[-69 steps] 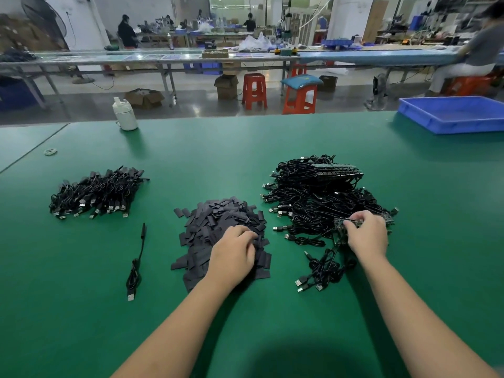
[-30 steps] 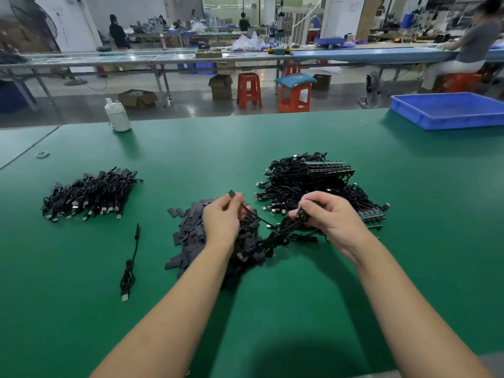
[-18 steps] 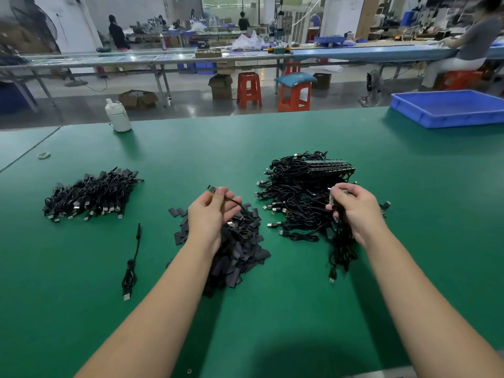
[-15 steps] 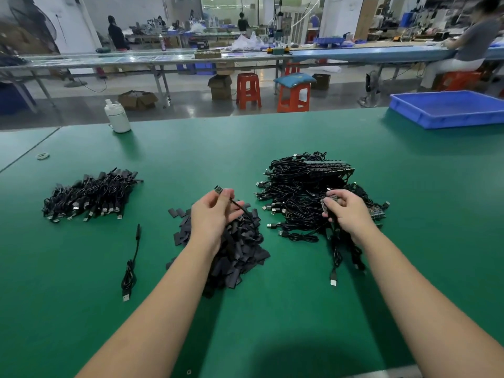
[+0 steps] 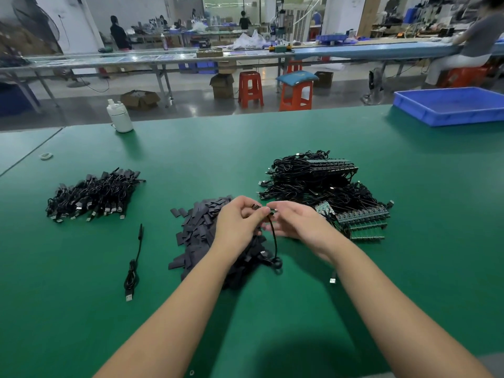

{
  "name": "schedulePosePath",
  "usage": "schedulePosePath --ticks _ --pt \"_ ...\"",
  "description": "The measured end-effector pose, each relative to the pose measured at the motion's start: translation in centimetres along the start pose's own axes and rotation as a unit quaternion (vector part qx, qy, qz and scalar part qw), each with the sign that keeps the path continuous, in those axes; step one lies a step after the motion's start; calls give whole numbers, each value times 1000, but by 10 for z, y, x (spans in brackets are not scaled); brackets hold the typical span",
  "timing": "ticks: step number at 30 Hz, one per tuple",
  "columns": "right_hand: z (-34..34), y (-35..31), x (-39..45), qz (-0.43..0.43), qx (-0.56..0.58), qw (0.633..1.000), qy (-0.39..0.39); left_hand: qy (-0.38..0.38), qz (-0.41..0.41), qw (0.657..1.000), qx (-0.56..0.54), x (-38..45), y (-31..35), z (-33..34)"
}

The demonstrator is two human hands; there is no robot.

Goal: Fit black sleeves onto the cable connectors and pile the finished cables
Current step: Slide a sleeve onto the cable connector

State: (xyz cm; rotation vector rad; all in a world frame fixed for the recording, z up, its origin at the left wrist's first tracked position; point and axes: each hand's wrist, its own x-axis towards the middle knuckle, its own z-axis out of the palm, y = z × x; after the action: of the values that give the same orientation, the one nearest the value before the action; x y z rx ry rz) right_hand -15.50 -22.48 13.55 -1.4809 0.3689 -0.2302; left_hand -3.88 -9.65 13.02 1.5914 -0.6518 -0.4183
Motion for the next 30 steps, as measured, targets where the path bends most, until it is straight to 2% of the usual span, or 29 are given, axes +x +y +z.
schedulePosePath --ticks 3,6,10,12,13,15,16,18,22,30 --pt "7 8 -1 -58 -84 994 34 14 52 992 112 3 -10 -4" --pt "7 15 1 -86 -137 984 72 -10 76 987 144 0 -14 -10" --pt "5 25 3 -77 -173 977 101 -35 60 984 163 -4 -21 -17" --pt "1 30 3 -47 -235 966 100 -30 44 974 220 -4 -32 -22" --pt "-1 35 3 -28 -270 958 92 -39 36 958 281 -4 -40 -25" --pt "-2 45 2 11 -311 947 80 -85 30 889 450 -6 -59 -34" --pt "-2 51 2 26 -316 945 75 -104 34 854 508 -8 -69 -38" --pt "2 63 1 53 -311 947 64 -120 42 825 551 -10 -85 -44" --pt "16 88 -1 80 -256 961 71 -128 46 810 571 -10 -99 -49" --pt "26 110 -1 70 -187 974 103 -91 98 802 582 -4 -97 -51"
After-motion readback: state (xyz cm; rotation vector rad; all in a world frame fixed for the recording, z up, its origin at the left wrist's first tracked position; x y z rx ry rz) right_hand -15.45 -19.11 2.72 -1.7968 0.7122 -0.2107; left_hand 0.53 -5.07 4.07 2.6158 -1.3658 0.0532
